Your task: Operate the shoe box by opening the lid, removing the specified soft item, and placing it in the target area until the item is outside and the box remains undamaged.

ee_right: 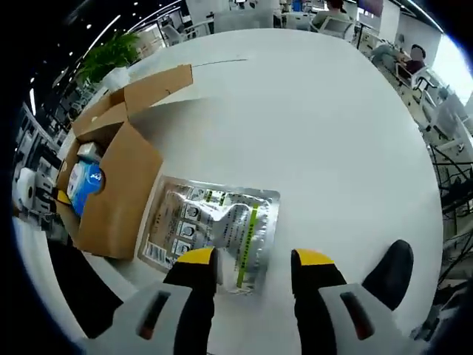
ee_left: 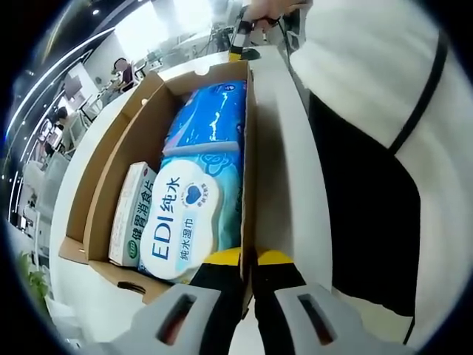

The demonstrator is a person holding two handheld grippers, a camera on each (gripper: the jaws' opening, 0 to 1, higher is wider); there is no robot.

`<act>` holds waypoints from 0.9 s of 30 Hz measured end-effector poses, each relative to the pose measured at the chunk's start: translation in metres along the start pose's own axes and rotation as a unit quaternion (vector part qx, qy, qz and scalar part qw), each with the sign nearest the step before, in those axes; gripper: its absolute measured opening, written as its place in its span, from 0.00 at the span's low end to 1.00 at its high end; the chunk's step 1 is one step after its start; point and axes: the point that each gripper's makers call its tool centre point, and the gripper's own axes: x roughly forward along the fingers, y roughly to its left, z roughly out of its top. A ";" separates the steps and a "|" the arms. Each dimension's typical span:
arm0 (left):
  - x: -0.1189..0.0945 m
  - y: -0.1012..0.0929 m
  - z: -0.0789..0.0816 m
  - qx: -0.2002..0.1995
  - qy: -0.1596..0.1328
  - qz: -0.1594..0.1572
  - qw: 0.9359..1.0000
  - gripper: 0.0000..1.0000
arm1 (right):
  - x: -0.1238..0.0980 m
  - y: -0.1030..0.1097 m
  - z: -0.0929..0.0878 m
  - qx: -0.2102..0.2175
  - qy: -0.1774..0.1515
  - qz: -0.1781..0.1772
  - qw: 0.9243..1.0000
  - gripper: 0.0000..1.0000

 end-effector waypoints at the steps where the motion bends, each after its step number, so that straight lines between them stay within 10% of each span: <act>1: 0.000 0.000 0.000 0.000 0.000 0.000 1.000 0.03 | -0.001 0.000 0.000 -0.003 -0.004 -0.003 1.000 0.48; 17: 0.000 0.000 0.000 0.001 -0.001 0.001 1.000 0.03 | -0.012 0.026 0.015 -0.046 -0.091 -0.002 0.995 0.64; 27: 0.000 0.001 0.000 0.005 -0.004 0.008 1.000 0.04 | -0.009 0.052 0.009 -0.090 -0.090 0.013 0.992 0.58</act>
